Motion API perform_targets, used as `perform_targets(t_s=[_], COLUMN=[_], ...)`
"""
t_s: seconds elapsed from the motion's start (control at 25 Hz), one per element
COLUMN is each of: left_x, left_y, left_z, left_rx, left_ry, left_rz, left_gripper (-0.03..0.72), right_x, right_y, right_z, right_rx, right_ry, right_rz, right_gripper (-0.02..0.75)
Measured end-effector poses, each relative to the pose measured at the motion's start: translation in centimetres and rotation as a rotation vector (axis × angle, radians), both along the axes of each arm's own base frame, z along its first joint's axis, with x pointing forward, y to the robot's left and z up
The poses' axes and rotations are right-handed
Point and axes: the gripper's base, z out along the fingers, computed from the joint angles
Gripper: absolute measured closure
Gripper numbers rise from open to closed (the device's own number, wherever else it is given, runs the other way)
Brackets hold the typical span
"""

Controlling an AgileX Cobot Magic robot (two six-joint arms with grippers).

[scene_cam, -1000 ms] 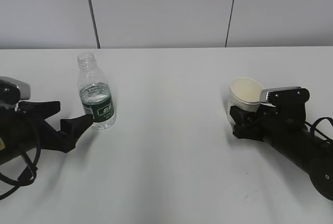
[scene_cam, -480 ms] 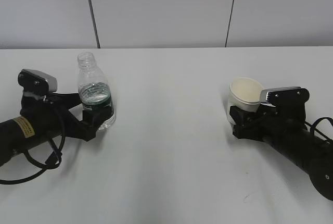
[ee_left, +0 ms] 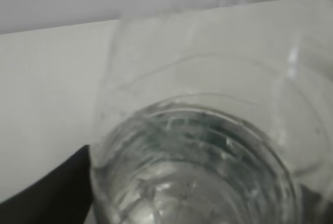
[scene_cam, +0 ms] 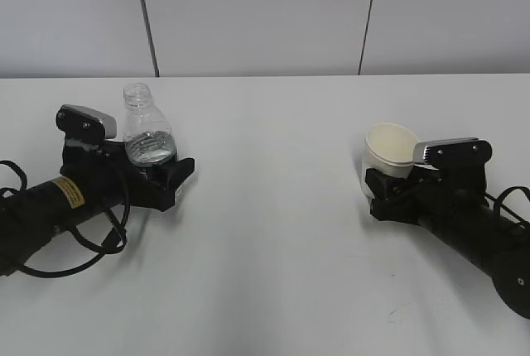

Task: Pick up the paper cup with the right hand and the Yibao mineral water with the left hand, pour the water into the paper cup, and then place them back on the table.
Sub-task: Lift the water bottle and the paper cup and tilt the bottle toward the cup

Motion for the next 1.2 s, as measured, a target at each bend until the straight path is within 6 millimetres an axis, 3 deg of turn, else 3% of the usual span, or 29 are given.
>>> perform_targets(t_s=[0.2,0.36,0.72,1.2], left_x=[0.1,-0.1,-0.3,-0.4], left_y=[0.0,-0.2,-0.5,-0.4], left_z=[0.1,0.1,0.5,4.8], left_rx=[-0.001,0.003,0.026,0.143], left_ry=[-0.004,-0.008,-0.012,-0.058], left_rz=[-0.004,-0.030,-0.073,-0.109], left_gripper=[0.293,0.346,0.365,0.367], right_x=[0.0,-0.2,-0.4,0.0], right_y=[0.1,0.9,2.9,4.7], right_z=[0.0,0.0,0.2,0.9], right_rx=[-0.001,-0.009,-0.012,0.063], right_ry=[0.000,-0.003,-0.019,-0.017], right_rz=[0.018,0.116,0.365,0.574], right_gripper=[0.248,0.249,0.249,0.249])
